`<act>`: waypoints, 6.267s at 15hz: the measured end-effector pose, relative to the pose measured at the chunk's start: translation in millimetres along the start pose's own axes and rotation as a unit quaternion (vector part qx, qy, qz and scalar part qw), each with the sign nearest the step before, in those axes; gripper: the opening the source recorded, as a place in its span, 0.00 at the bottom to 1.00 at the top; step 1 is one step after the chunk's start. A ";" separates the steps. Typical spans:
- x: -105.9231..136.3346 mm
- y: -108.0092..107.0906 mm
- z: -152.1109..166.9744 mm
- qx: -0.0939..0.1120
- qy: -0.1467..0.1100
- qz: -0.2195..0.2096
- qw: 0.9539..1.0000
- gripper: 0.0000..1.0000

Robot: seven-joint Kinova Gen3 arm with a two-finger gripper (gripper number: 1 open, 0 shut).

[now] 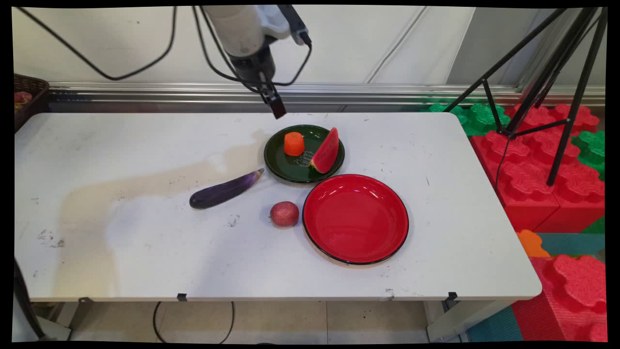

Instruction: Pick up the mandarin from the green plate, then place the picked object on the red plate

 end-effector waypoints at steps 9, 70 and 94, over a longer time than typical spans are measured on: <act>27.2 -1.4 87.8 -0.031 -0.037 0.018 0.999 1.00; 34.9 152.3 -64.6 -0.036 0.078 -0.091 0.992 0.00; -4.9 238.5 64.2 -0.084 -0.025 -0.048 0.995 0.00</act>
